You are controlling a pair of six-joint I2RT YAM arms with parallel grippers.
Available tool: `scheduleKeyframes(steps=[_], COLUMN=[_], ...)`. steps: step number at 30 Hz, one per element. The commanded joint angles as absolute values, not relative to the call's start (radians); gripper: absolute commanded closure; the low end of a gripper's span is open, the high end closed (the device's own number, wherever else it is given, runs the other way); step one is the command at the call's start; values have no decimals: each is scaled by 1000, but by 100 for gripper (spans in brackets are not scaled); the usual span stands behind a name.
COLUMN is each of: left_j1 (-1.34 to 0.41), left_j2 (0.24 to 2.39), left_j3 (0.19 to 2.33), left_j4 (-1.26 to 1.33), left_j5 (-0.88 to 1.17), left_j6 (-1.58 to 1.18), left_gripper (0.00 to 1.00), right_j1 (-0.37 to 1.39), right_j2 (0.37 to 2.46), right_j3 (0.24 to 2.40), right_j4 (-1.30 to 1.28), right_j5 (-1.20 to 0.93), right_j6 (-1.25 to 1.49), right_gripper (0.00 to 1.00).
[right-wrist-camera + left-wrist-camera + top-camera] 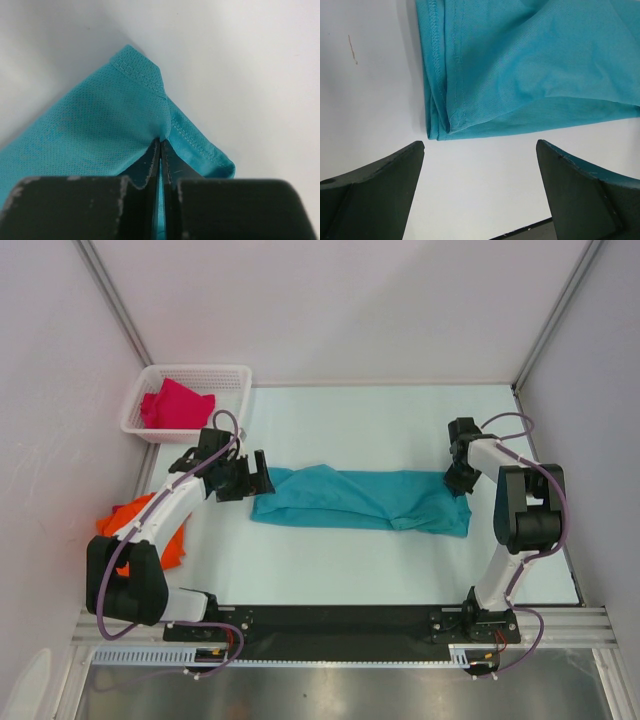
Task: Fold and stack the t-shirts
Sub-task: Fold the other side of the tshirt into a rectangle
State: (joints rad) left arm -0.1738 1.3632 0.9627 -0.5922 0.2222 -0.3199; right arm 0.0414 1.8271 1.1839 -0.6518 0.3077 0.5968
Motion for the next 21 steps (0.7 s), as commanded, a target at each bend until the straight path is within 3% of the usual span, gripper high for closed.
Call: scheduleKeyframes(steps=[1, 21], left_j1=[-164, -161], left_j2=[1361, 1362], left_j3=[968, 973], left_j4=[-574, -577], left_j5=[242, 236], left_j6=[-296, -295], left_gripper=[1, 1], right_j1=[35, 14], right_j2=[1835, 1937], right_j3=[1209, 1511], right_j4=[-635, -739], right_j5=[325, 373], right_j6=[584, 537], right_gripper=[98, 100])
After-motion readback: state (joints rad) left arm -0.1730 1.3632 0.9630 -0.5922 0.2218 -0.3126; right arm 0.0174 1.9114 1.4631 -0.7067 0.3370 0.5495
